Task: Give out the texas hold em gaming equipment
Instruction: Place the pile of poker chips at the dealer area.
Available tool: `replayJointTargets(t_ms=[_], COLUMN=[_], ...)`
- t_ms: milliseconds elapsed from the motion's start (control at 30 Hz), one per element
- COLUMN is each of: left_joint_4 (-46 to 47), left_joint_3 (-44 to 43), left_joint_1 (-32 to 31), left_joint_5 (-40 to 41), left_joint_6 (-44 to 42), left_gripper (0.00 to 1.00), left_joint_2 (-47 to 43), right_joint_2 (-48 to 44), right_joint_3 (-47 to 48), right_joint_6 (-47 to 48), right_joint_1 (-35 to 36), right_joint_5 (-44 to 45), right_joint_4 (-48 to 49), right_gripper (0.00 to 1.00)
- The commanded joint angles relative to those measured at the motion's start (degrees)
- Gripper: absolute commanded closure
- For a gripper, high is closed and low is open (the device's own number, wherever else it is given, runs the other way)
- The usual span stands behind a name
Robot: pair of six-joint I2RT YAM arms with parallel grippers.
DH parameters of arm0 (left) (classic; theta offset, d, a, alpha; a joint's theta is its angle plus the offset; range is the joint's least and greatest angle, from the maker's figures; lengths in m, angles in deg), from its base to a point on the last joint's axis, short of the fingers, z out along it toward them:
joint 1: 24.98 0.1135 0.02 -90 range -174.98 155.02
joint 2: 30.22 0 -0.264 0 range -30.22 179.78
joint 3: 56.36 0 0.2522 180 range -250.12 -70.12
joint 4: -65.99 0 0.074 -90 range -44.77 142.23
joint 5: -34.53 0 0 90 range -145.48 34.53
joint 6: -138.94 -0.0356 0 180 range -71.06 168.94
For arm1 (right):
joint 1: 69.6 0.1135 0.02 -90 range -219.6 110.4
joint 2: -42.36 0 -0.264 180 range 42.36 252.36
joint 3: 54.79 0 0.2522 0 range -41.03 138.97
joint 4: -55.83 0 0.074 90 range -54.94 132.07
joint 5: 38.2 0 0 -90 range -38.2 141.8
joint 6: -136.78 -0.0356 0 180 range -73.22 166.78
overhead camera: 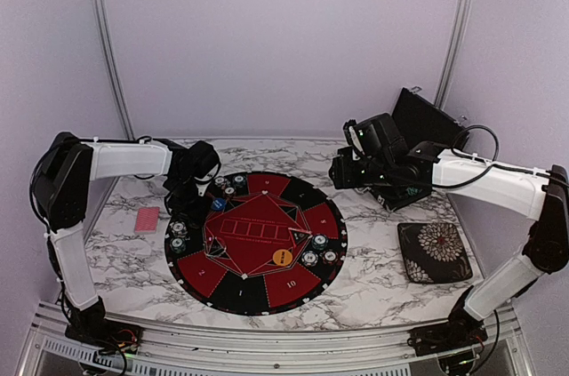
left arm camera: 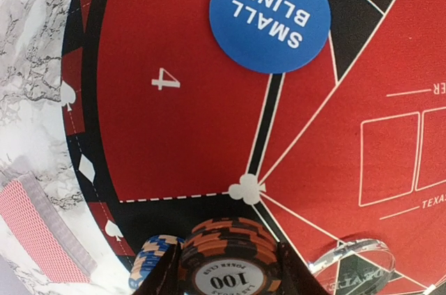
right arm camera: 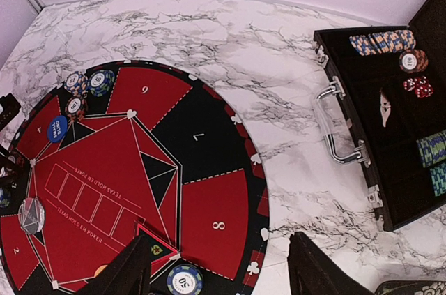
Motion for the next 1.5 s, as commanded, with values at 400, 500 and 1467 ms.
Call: replayJointTargets(t_ms=[400,500,1467], left_joint_4=[0.76,1.01,1.31], left_joint_3=[-2.71,-2.62,-1.95], left_joint_1=[1.66,2.02,2.52], left_joint_5=[0.17,0.12,-1.14], left_joint_6=[-2.68,-2.77,-3.88], left_gripper=[0.7,0.7,0.59], left_joint_2=[3.51,3.68,4.65], right_joint_2=[0.55,0.55,0.2], right_joint_3=[2.01,2.1,2.1], right_joint_6=[-0.8,-0.77,-0.97], right_joint_1=[-0.35,-0.34,-0.32], right_joint_5=[-0.2,-0.2,0.09], right_joint_4=[0.03,-0.07,-0.51], right_gripper=[0.35,0.35,0.36])
